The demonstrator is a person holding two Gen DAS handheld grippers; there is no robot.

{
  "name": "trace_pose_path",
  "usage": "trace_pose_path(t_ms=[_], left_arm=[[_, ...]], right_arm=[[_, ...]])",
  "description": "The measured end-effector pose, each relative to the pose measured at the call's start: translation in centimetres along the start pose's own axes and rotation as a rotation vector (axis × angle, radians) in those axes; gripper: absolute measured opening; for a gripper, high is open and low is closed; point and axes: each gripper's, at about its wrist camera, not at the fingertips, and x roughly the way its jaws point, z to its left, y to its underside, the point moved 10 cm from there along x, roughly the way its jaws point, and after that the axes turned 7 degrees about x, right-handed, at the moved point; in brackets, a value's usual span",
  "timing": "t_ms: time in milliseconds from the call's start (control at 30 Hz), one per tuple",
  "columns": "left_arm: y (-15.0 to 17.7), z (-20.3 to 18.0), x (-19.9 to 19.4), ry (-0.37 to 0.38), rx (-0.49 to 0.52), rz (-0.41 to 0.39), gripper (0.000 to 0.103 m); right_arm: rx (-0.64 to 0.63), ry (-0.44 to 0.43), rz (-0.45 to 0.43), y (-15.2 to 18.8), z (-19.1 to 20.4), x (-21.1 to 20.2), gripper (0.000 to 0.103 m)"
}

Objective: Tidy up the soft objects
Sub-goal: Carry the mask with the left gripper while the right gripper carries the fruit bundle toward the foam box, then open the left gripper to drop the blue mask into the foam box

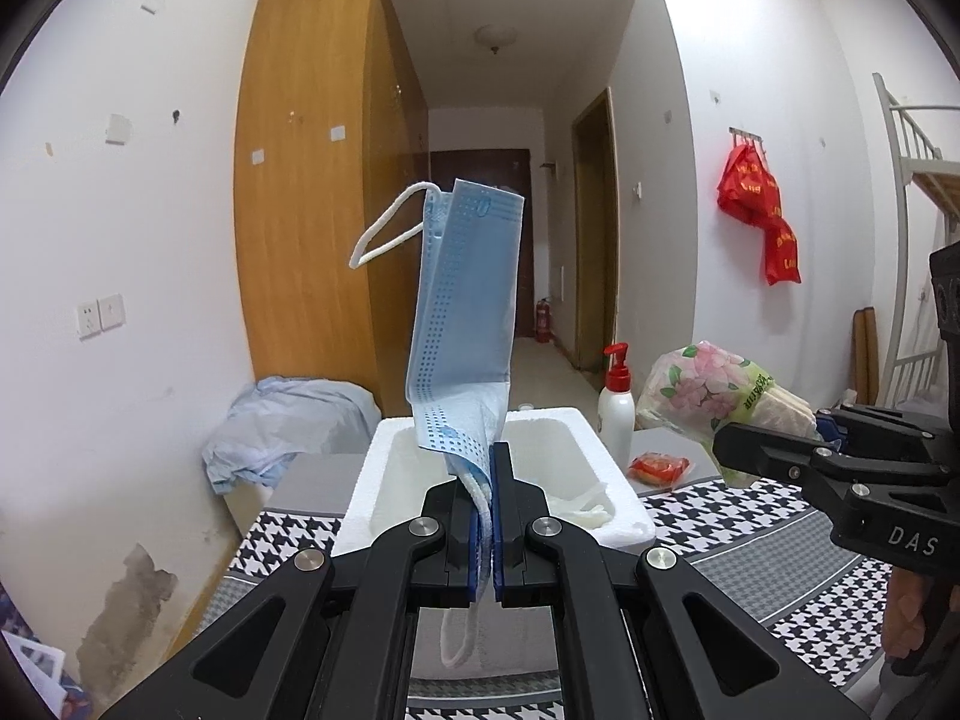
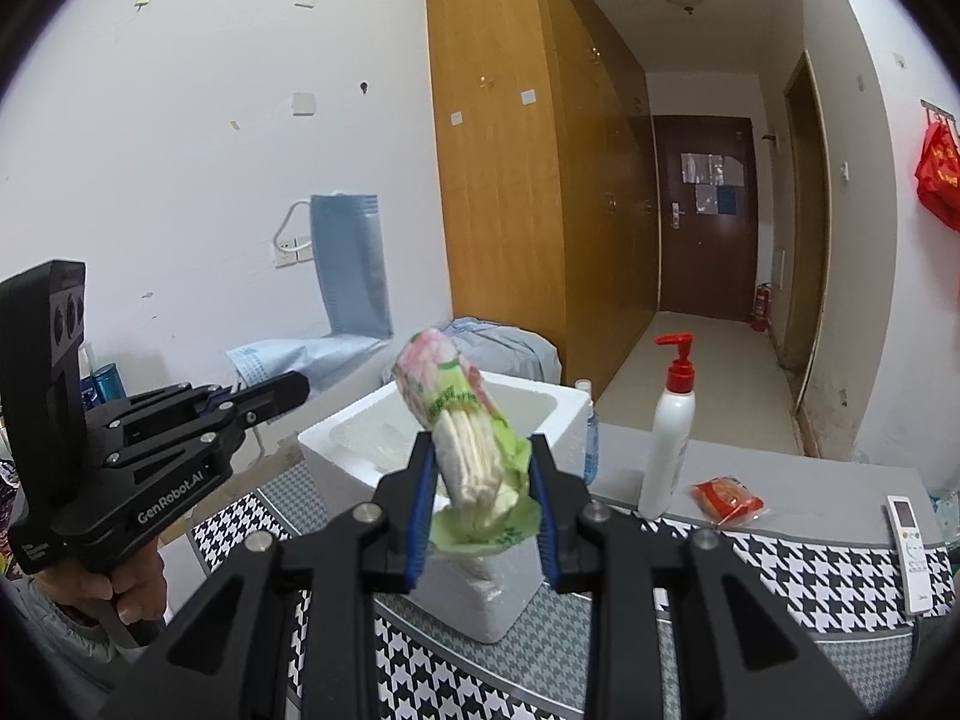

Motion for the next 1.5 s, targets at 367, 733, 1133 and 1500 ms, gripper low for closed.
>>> trace_pose_path(t_ms=[367,733,1133,1500], left_arm=[[0.0,0.6,2.2,0.013,-0.003,0.043,0.003],[0.3,1.1,4.9,0.037,-0.011,0.079,0.003],[0.7,1.6,7.1,0.046,-0.016,0.121,0.003],[0.3,2.8,6.2,0.029,-0.045,0.096,0.081]], right_arm=[[-0.017,0.007,0.031,-0.1,0.2,1.8,0.034],[-0.035,0.051,0.046,-0.2,-0.1,2.5,0.034],[-0.031,0.062,0.062,-0.2,-0.4,3.3,0.034],[-0.036,0.070,0.070,-0.2,-0.2,3.8,0.034]])
